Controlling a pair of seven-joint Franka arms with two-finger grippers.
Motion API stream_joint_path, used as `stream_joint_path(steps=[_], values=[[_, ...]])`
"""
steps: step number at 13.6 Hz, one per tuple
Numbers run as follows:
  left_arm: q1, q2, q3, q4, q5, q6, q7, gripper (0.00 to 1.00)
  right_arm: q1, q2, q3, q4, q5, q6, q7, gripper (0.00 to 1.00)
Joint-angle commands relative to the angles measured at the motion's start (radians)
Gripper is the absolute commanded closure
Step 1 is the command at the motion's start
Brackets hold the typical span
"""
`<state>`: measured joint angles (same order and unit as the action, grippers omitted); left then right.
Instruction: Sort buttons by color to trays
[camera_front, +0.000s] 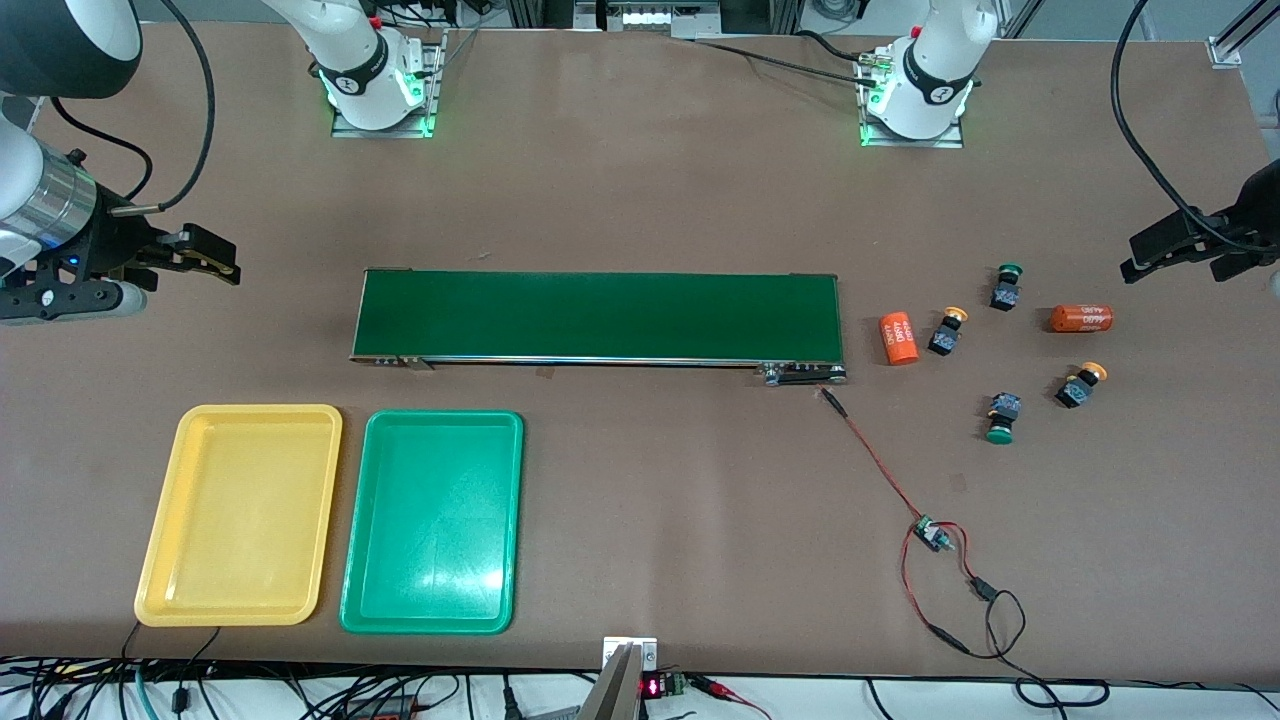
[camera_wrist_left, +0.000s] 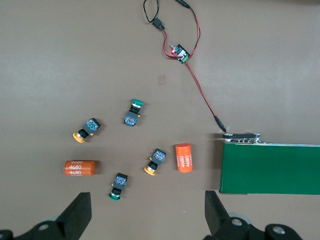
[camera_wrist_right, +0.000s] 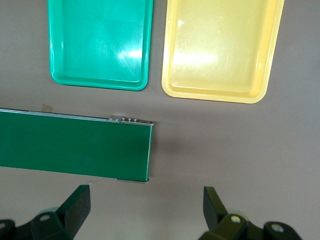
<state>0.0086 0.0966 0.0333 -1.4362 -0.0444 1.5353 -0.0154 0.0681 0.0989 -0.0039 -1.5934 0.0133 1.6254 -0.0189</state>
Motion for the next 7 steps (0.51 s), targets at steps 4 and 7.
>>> stream_joint_path(steps=[4, 7], values=[[-0.001, -0.049, -0.001, -0.056, 0.017, 0.008, -0.014, 0.00, -0.004, 0.008, 0.002, 0.010, -0.012, -0.001, 0.007, 0.00], [-0.019, -0.008, -0.003, -0.035, 0.018, -0.004, -0.012, 0.00, -0.002, 0.008, 0.002, 0.010, -0.012, -0.002, 0.014, 0.00]])
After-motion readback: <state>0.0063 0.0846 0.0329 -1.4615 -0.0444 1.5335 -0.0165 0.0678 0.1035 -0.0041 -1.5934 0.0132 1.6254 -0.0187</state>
